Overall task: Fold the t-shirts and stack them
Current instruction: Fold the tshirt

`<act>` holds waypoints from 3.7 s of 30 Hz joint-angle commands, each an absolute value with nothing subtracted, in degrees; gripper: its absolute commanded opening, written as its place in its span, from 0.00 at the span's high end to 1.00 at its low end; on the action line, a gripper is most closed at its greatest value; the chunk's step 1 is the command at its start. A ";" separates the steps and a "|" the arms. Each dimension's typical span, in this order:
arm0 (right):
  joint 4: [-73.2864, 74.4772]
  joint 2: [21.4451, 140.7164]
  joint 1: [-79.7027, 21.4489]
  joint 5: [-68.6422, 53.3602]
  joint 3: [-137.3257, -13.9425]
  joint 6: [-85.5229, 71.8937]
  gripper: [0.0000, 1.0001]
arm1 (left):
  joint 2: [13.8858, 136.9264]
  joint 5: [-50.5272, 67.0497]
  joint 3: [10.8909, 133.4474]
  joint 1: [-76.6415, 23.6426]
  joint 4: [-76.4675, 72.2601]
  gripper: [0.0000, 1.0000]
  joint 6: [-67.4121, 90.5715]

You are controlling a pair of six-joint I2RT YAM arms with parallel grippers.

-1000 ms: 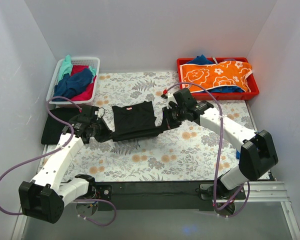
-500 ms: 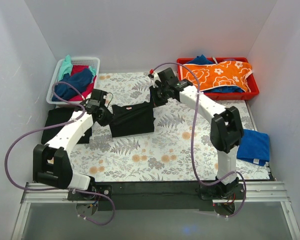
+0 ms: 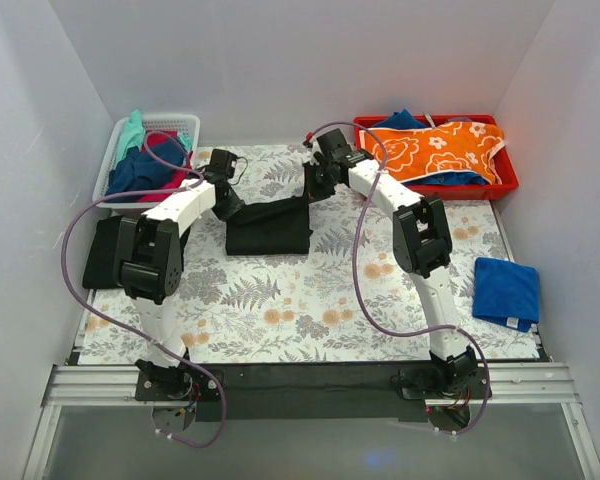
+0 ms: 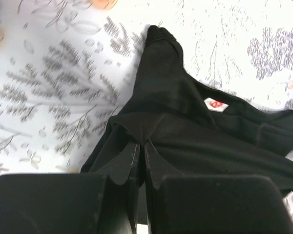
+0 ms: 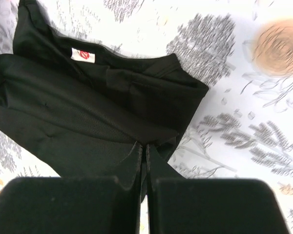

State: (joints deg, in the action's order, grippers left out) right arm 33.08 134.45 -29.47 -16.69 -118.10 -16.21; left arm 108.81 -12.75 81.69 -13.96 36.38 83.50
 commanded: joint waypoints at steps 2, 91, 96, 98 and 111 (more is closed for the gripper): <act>32.34 136.05 -27.78 -17.84 -123.22 -17.22 0.98 | 113.11 -17.05 89.64 -13.18 37.97 0.87 80.07; 25.05 124.46 -34.37 -21.54 -90.89 -18.11 0.69 | 108.02 -8.44 88.16 -12.83 32.61 0.27 63.72; 28.82 122.53 -34.37 -17.24 -85.70 -14.95 0.71 | 106.35 -7.38 84.74 -12.83 32.52 0.25 63.81; 29.70 121.21 -34.37 -16.26 -83.24 -13.54 0.72 | 105.39 -7.12 83.42 -12.83 32.26 0.25 63.81; 31.11 105.75 -34.37 -9.93 -69.17 -13.27 0.78 | 98.45 -4.23 75.85 -12.83 31.82 0.24 63.37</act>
